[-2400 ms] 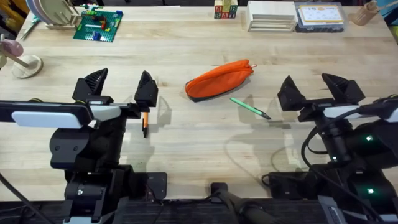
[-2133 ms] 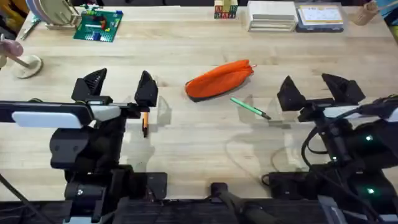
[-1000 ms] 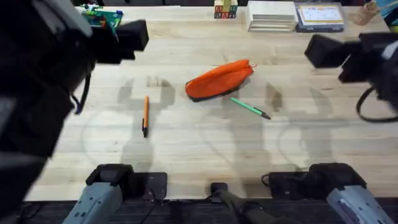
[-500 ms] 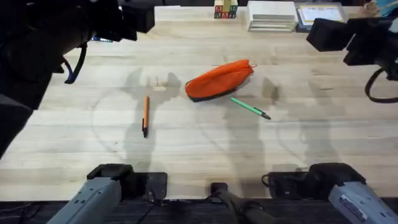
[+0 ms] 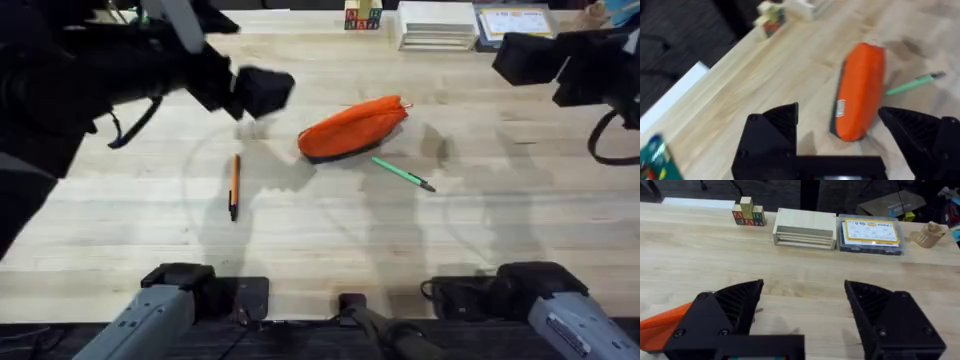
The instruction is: Unzip the bag, pick up the pens from the table one at a time and place them inside, then zip the bag closed.
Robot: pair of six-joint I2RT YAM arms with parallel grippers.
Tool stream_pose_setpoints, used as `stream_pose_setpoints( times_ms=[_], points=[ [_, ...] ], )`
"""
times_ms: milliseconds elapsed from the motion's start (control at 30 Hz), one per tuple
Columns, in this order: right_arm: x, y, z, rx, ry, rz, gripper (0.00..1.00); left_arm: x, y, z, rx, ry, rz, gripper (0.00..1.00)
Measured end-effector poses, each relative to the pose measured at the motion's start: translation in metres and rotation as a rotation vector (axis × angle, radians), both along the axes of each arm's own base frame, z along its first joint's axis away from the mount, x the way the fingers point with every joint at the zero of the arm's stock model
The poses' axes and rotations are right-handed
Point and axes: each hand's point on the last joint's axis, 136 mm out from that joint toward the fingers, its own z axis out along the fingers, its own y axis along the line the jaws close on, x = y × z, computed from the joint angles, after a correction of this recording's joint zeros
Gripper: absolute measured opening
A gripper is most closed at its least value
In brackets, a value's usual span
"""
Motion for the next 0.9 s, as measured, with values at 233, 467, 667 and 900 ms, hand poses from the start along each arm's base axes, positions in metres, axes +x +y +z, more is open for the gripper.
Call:
stream_pose_setpoints(
  times_ms=[233,467,667,900],
  points=[
    [0.000,0.000,0.001,-0.006,-0.003,0.002,0.997,-0.028,-0.041,-0.015,0.100,-0.018,-0.247,0.993],
    [0.001,0.000,0.003,-0.006,-0.015,0.002,0.997,-0.024,-0.061,-0.044,0.161,0.021,-0.364,0.993],
    [0.001,0.000,0.004,-0.006,-0.015,0.002,0.997,-0.024,-0.063,-0.047,0.159,0.030,-0.379,0.993],
    [0.001,0.000,0.004,-0.006,-0.016,0.002,0.997,-0.040,-0.059,-0.061,0.165,0.125,-0.391,0.993]
  ],
)
